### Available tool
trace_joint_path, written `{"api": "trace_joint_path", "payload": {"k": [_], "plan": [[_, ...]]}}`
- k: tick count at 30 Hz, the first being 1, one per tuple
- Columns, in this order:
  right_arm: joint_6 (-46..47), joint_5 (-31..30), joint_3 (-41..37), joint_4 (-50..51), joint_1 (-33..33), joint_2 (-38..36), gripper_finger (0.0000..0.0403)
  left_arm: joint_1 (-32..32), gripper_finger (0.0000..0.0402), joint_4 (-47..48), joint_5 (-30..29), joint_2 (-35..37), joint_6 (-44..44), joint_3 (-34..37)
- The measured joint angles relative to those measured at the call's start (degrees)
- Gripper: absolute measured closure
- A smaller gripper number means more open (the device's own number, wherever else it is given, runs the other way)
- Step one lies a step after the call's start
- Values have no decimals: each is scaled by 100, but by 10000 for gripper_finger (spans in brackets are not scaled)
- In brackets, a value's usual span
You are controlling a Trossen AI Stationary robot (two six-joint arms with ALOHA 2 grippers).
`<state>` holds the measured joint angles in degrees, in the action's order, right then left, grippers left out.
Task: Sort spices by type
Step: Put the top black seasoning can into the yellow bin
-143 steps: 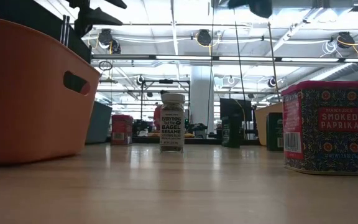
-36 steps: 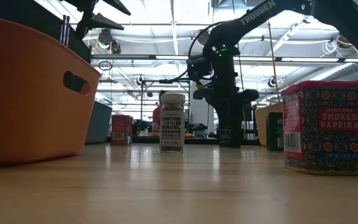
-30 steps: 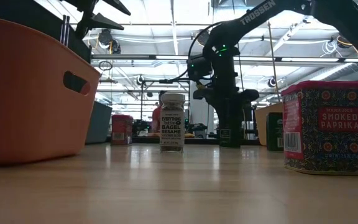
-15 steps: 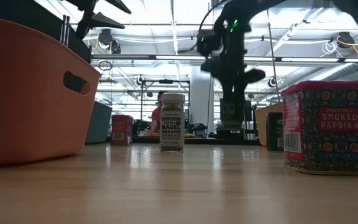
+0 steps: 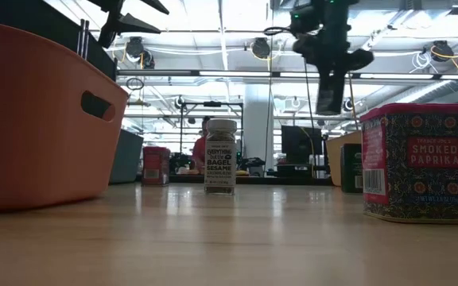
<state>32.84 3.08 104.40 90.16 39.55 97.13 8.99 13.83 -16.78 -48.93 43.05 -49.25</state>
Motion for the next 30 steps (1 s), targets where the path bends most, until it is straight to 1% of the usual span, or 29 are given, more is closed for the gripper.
{"api": "trace_joint_path", "payload": {"k": [3, 10, 17, 22, 25, 30], "plan": [[-108, -8, 0, -29, 443, -116, 309, -2, 206, 0, 0, 0, 12, 0], [-385, -8, 0, -12, 1384, -126, 309, 0, 206, -4, 0, 0, 126, 0], [-705, -1, 0, -10, 2091, -88, 309, -1, 206, -4, 0, -1, 157, 0], [-832, -1, -23, -20, 2411, -84, 309, 0, 206, -4, -45, -2, 155, 0], [-914, 1, -277, -21, 2549, -71, 309, 0, 206, -4, -134, -2, 157, 0], [-999, -20, -1037, -243, 2643, -58, 309, 0, 206, -6, -164, -2, 157, 0]]}}
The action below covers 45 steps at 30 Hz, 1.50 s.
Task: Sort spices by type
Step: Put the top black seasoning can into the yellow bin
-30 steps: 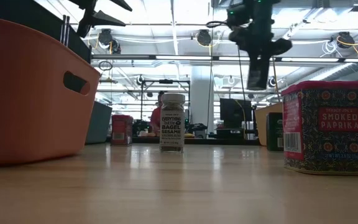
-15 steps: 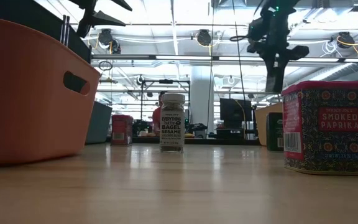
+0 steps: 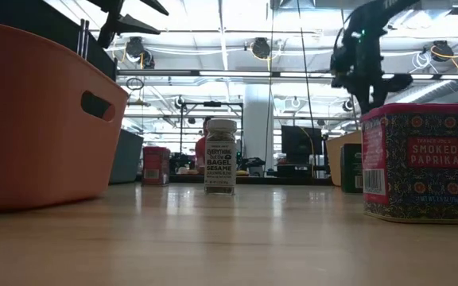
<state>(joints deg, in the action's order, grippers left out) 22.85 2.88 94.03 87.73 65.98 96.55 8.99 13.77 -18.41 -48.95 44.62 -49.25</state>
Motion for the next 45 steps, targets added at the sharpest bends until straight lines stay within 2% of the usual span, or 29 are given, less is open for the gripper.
{"api": "trace_joint_path", "payload": {"k": [5, 12, 16, 33, 40, 45], "plan": [[97, 209, -724, -638, -93, -11, 309, 0, 206, -5, -25, 0, 9, 0], [197, 128, -1260, -1396, -114, -13, 309, 0, 206, -14, -33, 0, 51, 0], [158, -254, -1345, -1676, -176, -12, 309, 0, 206, -7, -41, 0, 141, 0], [153, -723, -1440, -1815, -151, -9, 309, 2, 206, 15, -72, 0, 146, 0], [343, -703, -1571, -2024, -147, -11, 309, 2, 206, 17, -74, -2, 146, 0], [407, -396, -1889, -2151, -160, -11, 309, 2, 206, 17, -74, -2, 144, 0]]}}
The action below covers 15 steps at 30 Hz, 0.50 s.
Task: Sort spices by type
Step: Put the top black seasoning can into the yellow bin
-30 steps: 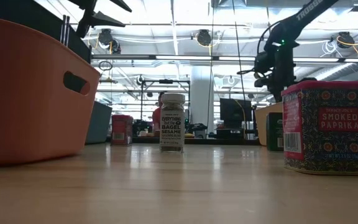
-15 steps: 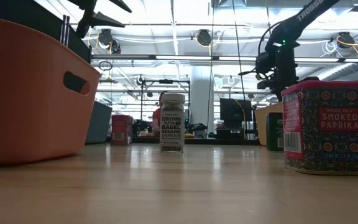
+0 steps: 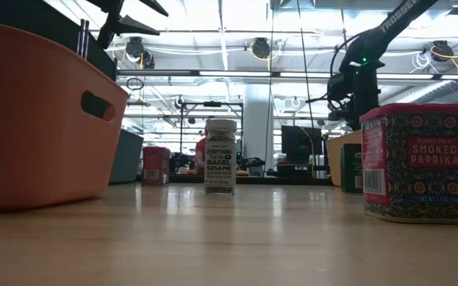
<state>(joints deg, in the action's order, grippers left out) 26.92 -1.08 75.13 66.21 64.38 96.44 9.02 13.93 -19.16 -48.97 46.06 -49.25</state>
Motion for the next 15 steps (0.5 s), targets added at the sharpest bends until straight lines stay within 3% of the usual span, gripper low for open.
{"api": "trace_joint_path", "payload": {"k": [15], "plan": [[76, 94, -623, -811, -57, 0, 309, 0, 206, -2, -24, 0, 17, 0]]}}
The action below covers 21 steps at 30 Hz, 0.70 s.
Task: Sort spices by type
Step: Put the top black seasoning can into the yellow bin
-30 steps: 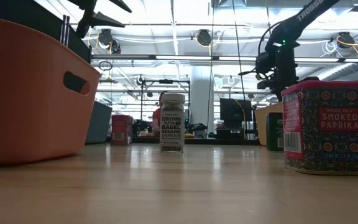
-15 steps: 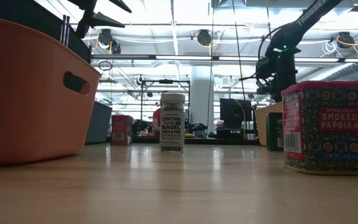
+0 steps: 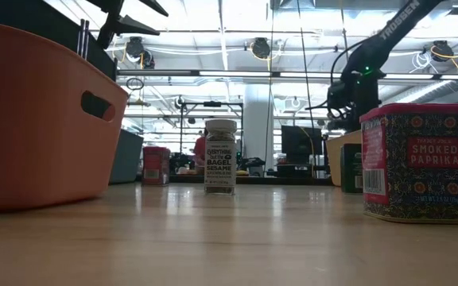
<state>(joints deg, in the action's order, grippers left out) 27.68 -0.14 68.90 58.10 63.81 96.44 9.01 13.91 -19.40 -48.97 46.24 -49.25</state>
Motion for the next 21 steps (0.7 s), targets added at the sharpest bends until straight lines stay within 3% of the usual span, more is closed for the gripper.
{"api": "trace_joint_path", "payload": {"k": [9, 16, 21], "plan": [[4, 2, -150, -34, -2, 0, 308, -2, 206, -8, 0, 0, 2, 0], [-26, -117, -157, -139, -21, 0, 246, -2, 206, -9, 0, 0, 2, 0], [-4, -151, -140, -123, -21, 0, 238, -2, 206, -7, 0, 0, 4, 0]]}}
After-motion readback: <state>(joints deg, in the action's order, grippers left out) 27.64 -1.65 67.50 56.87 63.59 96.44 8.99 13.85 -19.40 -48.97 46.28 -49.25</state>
